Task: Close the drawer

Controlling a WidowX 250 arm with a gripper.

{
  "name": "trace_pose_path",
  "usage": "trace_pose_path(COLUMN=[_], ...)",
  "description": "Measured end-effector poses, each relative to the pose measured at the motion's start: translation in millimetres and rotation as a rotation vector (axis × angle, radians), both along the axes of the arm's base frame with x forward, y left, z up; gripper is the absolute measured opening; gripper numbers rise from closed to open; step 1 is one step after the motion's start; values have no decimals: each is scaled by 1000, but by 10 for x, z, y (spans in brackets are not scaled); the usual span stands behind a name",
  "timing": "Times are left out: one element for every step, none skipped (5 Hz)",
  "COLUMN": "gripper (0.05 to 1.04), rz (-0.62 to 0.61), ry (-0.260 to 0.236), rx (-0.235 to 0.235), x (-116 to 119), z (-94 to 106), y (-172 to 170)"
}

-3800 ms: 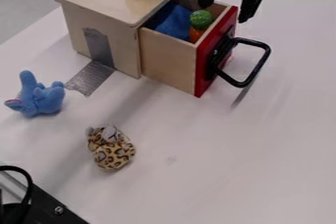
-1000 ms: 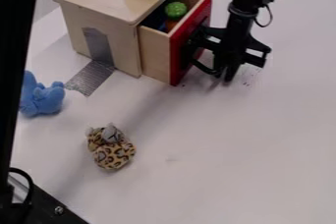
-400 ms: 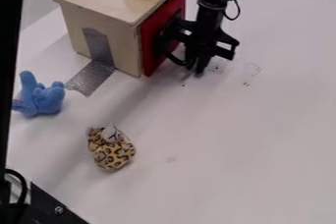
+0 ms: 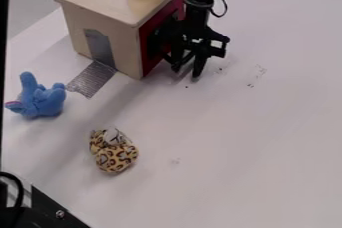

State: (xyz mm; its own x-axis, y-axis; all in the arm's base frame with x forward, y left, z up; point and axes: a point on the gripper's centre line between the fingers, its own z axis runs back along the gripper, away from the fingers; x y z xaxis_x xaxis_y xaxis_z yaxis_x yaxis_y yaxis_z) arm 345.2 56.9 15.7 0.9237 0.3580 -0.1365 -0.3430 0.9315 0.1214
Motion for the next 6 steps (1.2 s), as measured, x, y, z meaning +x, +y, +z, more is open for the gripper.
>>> trace_pose_path(gripper=[921, 1007, 1000, 1000, 1000, 1000], rz=[-28, -107, -177, -251, -331, -344], ry=[-57, -195, -235, -231, -206, -207], rx=[-33, -26, -42, -48, -45, -46], x=[54, 237, 264, 274, 271, 276], z=[211, 788, 943, 996, 1086, 1098], y=[-79, -243, -418, -532, -528, -539])
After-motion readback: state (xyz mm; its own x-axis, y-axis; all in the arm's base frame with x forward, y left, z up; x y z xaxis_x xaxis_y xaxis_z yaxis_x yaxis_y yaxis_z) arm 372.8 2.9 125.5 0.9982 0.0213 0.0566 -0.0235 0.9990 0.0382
